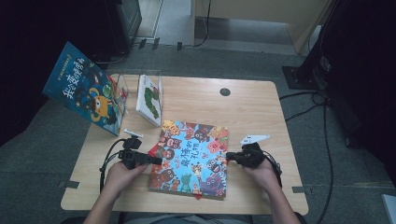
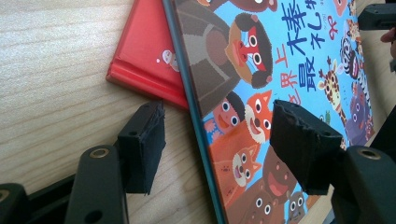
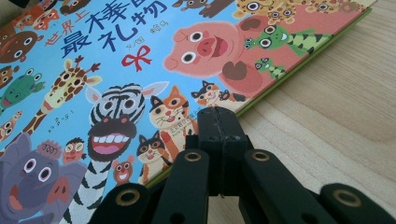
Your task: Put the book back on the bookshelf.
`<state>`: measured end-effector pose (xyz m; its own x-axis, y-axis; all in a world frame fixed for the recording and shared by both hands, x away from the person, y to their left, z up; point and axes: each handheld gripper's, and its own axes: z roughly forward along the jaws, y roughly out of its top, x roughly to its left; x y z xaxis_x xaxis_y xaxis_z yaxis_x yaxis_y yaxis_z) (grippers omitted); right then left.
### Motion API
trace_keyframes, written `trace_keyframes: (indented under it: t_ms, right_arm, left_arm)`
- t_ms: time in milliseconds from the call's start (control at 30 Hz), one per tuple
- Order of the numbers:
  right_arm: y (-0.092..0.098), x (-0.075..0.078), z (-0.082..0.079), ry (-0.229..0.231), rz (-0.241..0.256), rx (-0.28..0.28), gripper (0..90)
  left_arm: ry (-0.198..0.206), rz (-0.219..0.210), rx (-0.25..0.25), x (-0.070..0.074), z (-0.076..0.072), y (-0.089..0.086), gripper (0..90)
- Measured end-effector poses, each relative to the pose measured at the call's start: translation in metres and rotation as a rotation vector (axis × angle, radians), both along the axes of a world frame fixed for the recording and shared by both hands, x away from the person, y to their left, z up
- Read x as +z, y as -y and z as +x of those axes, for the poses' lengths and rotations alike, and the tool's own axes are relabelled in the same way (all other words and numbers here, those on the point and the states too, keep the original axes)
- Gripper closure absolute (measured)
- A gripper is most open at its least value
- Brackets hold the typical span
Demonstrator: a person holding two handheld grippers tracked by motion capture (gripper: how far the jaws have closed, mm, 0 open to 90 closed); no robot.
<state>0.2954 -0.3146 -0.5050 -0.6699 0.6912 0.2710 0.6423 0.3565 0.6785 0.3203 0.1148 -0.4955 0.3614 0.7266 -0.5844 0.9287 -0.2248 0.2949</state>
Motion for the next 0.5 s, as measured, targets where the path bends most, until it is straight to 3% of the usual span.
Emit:
trace_keyframes:
  t_ms: [500]
  right_arm:
    - [0.0004,-0.0003,-0.0026,-0.012,-0.022,0.027,90.0]
  left_arm:
    - [-0.019,-0.009,-0.013,-0.0007,-0.0009,0.0026,38.3]
